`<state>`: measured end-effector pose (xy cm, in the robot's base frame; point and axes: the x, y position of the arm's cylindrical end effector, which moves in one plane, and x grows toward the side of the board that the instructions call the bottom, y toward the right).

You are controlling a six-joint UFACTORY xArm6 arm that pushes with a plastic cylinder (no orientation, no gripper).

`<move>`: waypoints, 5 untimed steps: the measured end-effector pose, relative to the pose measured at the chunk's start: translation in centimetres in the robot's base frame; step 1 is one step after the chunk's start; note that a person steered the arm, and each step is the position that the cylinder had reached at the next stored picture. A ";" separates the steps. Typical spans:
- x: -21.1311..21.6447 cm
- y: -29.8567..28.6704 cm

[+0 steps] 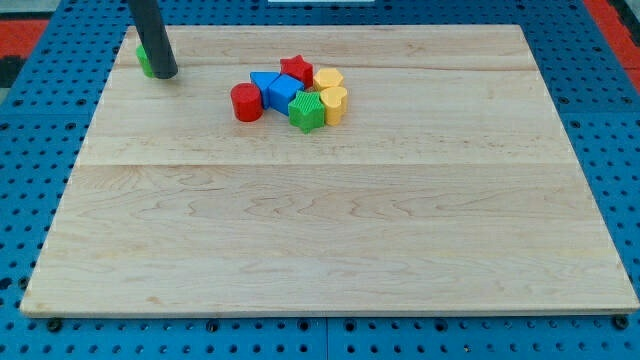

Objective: Place the green circle at the top left corner of the board

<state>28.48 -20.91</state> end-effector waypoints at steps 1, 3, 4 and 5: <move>1.7 -0.4; -2.7 -2.5; -3.1 -2.6; -3.1 -2.9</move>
